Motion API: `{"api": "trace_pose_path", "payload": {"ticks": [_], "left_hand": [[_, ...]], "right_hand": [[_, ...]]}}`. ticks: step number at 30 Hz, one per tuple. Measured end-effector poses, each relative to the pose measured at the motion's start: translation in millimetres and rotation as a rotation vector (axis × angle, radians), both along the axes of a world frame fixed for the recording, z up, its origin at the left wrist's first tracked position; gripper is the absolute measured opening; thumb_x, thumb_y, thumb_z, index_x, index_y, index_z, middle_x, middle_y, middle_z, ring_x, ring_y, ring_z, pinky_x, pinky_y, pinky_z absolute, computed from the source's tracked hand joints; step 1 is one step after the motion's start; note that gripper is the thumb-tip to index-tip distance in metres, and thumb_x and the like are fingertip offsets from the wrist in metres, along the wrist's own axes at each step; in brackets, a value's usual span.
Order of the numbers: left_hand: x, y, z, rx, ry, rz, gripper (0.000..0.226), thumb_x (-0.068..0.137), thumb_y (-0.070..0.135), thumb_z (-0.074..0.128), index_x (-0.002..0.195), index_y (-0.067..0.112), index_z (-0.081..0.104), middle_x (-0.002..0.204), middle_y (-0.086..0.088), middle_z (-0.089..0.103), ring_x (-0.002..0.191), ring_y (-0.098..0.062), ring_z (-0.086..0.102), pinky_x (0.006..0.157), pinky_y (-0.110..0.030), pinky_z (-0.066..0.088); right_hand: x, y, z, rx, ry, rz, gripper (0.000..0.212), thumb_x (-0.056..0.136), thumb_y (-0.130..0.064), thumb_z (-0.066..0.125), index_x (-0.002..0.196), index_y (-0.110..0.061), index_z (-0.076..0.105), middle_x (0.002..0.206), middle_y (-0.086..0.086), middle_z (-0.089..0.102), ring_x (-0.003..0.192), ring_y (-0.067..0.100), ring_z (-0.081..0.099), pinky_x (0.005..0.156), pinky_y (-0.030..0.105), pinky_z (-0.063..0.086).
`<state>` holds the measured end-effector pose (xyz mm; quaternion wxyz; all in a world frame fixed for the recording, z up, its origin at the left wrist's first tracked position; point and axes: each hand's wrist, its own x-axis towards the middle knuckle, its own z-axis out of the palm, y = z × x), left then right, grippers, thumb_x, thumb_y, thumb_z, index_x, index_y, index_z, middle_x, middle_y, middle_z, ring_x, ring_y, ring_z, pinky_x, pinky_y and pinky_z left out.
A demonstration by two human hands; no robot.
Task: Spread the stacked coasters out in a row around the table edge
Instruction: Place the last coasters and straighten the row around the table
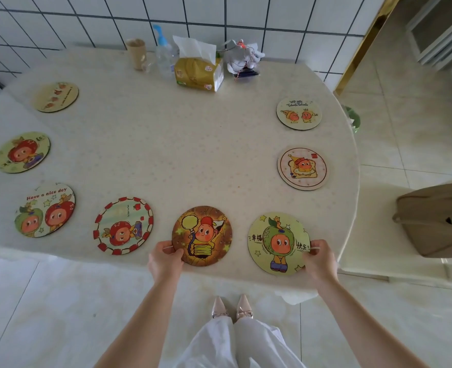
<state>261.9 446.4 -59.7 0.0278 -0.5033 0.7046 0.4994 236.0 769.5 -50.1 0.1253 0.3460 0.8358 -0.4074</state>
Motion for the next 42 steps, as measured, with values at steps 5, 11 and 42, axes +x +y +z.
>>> {"api": "trace_pose_path", "payload": {"ticks": [5, 11, 42], "left_hand": [[2.6, -1.3, 5.0, -0.040, -0.028, -0.023, 0.022, 0.079, 0.005, 0.072, 0.098, 0.015, 0.067, 0.084, -0.003, 0.068, 0.083, -0.027, 0.069, 0.076, -0.043, 0.061], [7.9, -17.8, 10.9, -0.064, -0.041, -0.090, 0.016, 0.080, 0.009, 0.071, 0.093, 0.018, 0.068, 0.088, 0.000, 0.071, 0.083, -0.018, 0.066, 0.072, -0.031, 0.056], [-31.5, -412.0, 8.5, -0.176, -0.109, -0.041, 0.048, 0.081, 0.019, 0.072, 0.124, 0.007, 0.053, 0.126, -0.019, 0.054, 0.109, -0.032, 0.053, 0.089, -0.040, 0.045]], "right_hand": [[-2.8, 1.5, 3.8, 0.202, -0.032, 0.208, 0.038, 0.083, 0.004, 0.055, 0.119, -0.007, 0.051, 0.115, 0.015, 0.054, 0.096, 0.030, 0.053, 0.081, 0.040, 0.046], [-32.2, -40.2, 25.4, 0.222, 0.065, 0.401, 0.040, 0.084, -0.003, 0.058, 0.123, -0.011, 0.051, 0.117, 0.009, 0.055, 0.104, 0.024, 0.051, 0.085, 0.036, 0.046], [-99.8, -451.1, 16.8, 0.471, -0.041, 1.068, 0.038, 0.095, -0.016, 0.050, 0.132, -0.020, 0.045, 0.130, 0.009, 0.041, 0.119, 0.030, 0.040, 0.098, 0.045, 0.046]]}}
